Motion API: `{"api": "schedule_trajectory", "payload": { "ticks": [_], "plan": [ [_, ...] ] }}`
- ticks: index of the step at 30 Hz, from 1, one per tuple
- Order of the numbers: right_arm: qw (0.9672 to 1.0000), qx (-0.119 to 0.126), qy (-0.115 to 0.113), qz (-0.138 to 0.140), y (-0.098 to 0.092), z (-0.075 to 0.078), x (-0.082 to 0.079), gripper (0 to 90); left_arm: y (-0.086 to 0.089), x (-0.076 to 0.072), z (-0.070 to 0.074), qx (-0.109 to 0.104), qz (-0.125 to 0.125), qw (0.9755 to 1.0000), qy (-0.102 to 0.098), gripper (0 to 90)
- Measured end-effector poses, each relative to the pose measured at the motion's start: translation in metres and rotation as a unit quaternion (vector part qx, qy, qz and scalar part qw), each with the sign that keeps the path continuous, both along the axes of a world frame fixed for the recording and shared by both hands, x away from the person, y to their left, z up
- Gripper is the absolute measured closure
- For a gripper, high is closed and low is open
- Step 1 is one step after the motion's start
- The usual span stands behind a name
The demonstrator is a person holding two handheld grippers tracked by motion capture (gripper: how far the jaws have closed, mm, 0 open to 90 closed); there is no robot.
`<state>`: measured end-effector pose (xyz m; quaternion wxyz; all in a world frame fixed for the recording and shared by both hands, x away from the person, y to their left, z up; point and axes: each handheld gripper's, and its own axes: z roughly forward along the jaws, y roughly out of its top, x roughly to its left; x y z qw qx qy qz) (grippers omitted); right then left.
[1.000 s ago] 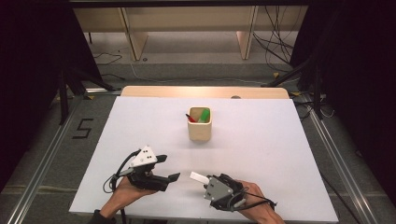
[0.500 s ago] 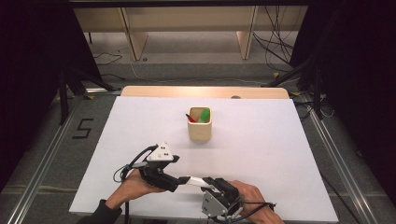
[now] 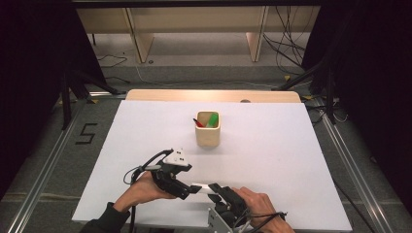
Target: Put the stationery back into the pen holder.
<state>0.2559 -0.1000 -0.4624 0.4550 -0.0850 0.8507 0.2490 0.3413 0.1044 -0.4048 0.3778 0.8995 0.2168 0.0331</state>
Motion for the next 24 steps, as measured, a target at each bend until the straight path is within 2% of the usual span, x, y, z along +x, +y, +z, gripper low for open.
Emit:
{"api": "schedule_trajectory", "payload": {
  "ticks": [8,12,13,18,24],
  "plan": [
    [0.9996,-0.011,-0.026,0.009,0.002,-0.004,-0.002,67.7,-0.007,0.003,-0.002,0.025,-0.031,0.9988,0.027,24.8],
    [0.9995,-0.009,-0.027,0.008,0.002,-0.004,-0.003,67.7,-0.011,0.004,-0.004,0.039,-0.046,0.9974,0.039,25.7],
    [0.9993,-0.013,-0.034,0.011,0.002,-0.004,-0.002,67.7,-0.013,0.004,-0.005,0.042,-0.049,0.9971,0.039,26.0],
    [0.9990,-0.016,-0.039,0.014,0.003,-0.006,-0.003,67.7,-0.016,0.005,-0.005,0.049,-0.061,0.9959,0.046,29.3],
    [0.9982,-0.025,-0.049,0.024,0.003,-0.006,-0.003,67.7,-0.021,0.007,-0.006,0.064,-0.080,0.9930,0.058,34.5]
  ]
}}
